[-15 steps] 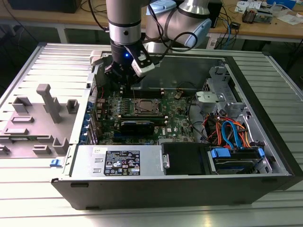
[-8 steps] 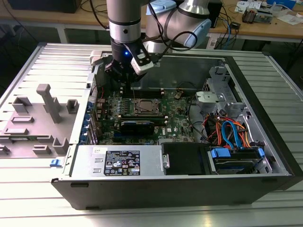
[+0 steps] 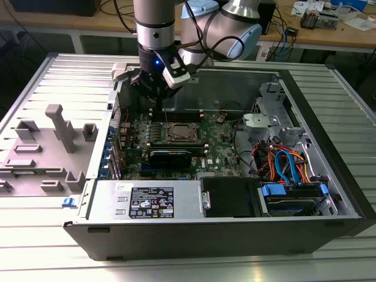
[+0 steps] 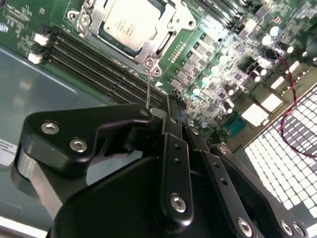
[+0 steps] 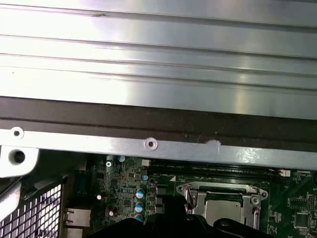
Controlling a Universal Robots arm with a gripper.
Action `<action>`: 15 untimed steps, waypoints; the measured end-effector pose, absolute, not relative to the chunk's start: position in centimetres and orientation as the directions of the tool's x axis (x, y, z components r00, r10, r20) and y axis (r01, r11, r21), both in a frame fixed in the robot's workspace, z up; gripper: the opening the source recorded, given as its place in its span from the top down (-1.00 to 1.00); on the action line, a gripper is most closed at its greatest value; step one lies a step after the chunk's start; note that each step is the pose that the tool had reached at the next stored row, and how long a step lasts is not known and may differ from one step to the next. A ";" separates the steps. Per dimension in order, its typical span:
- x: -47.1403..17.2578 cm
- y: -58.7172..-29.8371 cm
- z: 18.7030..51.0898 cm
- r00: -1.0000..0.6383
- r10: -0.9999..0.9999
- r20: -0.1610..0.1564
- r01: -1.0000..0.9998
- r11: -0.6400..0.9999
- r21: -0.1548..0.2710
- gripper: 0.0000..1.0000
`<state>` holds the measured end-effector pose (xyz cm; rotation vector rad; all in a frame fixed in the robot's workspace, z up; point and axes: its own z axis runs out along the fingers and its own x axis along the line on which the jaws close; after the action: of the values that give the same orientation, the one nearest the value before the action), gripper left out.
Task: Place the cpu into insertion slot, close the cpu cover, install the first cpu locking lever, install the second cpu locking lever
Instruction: 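Install the first cpu locking lever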
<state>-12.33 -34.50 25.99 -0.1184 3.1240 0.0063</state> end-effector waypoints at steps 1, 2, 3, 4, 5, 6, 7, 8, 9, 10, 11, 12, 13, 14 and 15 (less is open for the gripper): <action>-12.3 -34.5 26.0 -0.997 -0.076 -0.015 -0.076 0.997 0.003 0.79; -12.3 -34.5 26.0 -0.997 -0.076 -0.015 -0.076 0.997 0.003 0.79; -12.3 -34.5 26.0 -0.997 -0.075 -0.015 -0.075 0.997 0.003 0.79; -12.3 -34.5 26.0 -0.997 -0.075 -0.015 -0.075 0.997 0.003 0.79; -12.3 -34.5 26.0 -0.997 -0.075 -0.015 -0.075 0.997 0.003 0.79; -12.2 -34.5 26.0 -0.997 -0.075 -0.015 -0.075 0.997 0.003 0.79; -12.2 -34.5 26.0 -0.997 -0.076 -0.015 -0.076 0.997 0.003 0.79; -12.1 -34.5 26.0 -0.997 -0.075 -0.015 -0.076 0.997 0.003 0.79; -12.1 -34.5 26.0 -0.997 -0.075 -0.015 -0.075 0.997 0.003 0.79; -12.0 -34.5 26.0 -0.997 -0.075 -0.015 -0.075 0.997 0.003 0.79; -11.9 -34.5 26.0 -0.997 -0.075 -0.015 -0.076 0.997 0.003 0.79; -11.8 -34.5 26.0 -0.997 -0.075 -0.016 -0.076 0.997 0.003 0.79; -11.7 -34.5 26.0 -0.997 -0.075 -0.016 -0.076 0.997 0.003 0.79; -11.6 -34.5 26.0 -0.997 -0.075 -0.015 -0.075 0.997 0.003 0.79; -11.5 -34.5 26.0 -0.997 -0.075 -0.015 -0.075 0.997 0.003 0.79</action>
<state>-11.50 -34.47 25.98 -0.1179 3.1240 0.0060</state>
